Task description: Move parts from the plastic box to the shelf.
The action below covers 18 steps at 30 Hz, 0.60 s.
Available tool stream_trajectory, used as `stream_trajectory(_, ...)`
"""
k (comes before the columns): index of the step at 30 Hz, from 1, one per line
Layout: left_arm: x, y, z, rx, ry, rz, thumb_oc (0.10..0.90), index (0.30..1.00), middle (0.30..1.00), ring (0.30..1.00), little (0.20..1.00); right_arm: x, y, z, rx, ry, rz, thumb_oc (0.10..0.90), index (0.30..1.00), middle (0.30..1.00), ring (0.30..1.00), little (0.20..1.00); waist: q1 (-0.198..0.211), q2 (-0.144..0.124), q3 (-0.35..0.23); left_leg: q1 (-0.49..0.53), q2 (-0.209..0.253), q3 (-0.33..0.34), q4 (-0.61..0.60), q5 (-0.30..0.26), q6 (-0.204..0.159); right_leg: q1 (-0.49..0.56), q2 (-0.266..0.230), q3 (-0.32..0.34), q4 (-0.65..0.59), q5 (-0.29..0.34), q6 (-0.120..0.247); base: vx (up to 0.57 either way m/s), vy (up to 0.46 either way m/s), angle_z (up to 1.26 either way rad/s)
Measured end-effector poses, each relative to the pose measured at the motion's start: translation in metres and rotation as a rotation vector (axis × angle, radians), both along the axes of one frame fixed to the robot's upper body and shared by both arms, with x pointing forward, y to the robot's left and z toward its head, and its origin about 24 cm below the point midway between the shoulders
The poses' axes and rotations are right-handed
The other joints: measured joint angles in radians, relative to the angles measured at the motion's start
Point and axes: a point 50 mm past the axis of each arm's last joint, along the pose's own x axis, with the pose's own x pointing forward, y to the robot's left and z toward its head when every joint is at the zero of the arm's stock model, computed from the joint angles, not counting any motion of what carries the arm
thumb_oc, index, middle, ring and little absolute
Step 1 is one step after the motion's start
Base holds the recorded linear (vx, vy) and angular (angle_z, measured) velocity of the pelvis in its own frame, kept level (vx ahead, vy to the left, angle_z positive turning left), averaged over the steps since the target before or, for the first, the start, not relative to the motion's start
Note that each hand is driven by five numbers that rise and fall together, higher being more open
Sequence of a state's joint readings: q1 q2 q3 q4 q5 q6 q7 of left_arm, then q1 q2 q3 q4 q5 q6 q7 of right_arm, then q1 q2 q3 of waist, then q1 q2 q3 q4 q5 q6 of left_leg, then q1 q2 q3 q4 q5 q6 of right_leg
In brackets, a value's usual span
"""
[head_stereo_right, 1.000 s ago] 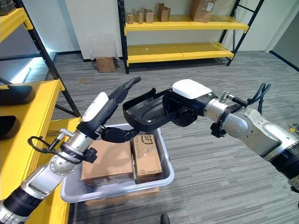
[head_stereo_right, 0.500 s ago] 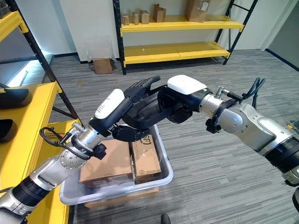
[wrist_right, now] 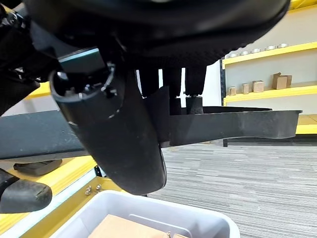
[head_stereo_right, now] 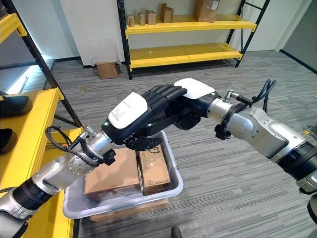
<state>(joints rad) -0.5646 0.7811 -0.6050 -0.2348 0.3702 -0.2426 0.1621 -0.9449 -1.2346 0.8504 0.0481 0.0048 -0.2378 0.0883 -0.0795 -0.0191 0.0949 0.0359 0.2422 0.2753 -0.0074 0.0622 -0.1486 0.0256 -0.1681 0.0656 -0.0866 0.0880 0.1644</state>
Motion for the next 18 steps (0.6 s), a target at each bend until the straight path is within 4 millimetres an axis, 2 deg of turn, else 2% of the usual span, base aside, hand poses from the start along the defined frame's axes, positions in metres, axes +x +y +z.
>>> stream_trajectory(8,-0.002,0.007,0.002,0.075,-0.051,0.005,0.9,1.0,1.0,1.0,1.0,0.0,0.001,0.001,0.0,-0.005,0.009,0.4,0.3,0.3,0.3,0.3,0.004,0.0,0.0,-0.002,0.001,-0.001,0.0,0.0,0.0,0.0,0.0,-0.001,0.0,-0.001,-0.001,0.0,0.0,0.0)
stream_trajectory(18,-0.003,0.041,-0.008,0.152,-0.05,0.127,0.9,1.0,1.0,1.0,1.0,-0.002,0.001,0.001,-0.006,-0.003,0.022,0.4,0.3,0.3,0.3,0.3,0.01,0.006,-0.004,-0.002,0.001,-0.001,-0.001,-0.001,0.001,0.0,-0.001,-0.005,-0.001,-0.002,-0.001,0.0,0.0,0.0)
